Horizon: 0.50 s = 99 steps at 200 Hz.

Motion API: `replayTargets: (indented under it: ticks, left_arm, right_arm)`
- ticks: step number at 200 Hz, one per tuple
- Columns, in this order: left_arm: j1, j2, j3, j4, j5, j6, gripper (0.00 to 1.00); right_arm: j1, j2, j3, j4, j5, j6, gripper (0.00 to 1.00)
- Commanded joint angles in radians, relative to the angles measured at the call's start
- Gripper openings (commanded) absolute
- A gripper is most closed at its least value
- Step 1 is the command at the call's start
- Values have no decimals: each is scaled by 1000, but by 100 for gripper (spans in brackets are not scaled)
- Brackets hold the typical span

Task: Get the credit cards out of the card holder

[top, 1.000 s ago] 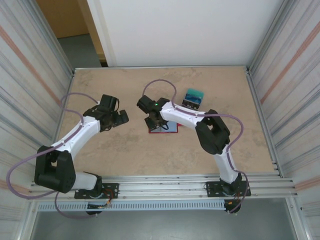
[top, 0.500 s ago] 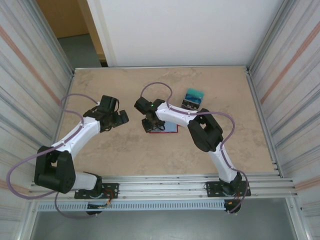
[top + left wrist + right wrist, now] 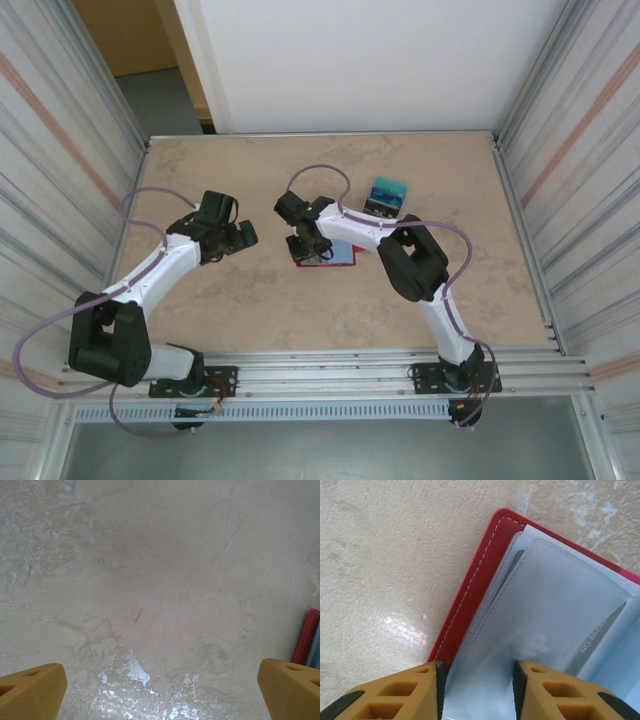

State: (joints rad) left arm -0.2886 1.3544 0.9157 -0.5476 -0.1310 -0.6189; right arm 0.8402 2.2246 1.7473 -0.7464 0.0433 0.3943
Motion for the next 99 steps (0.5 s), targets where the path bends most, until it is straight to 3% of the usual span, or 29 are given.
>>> replayTargets:
  ticks: [1, 37, 99]
  left_arm:
    - [7, 2, 12, -1, 1, -16, 99]
    - [6, 0, 21, -7, 0, -13, 99]
    - [5, -9, 35, -7, 7, -8, 99]
  right_arm:
    - [-13, -9, -36, 16, -48, 25, 34]
    - [-13, -22, -44, 26, -54, 26, 24]
    - [-18, -68, -56, 42, -50, 31, 23]
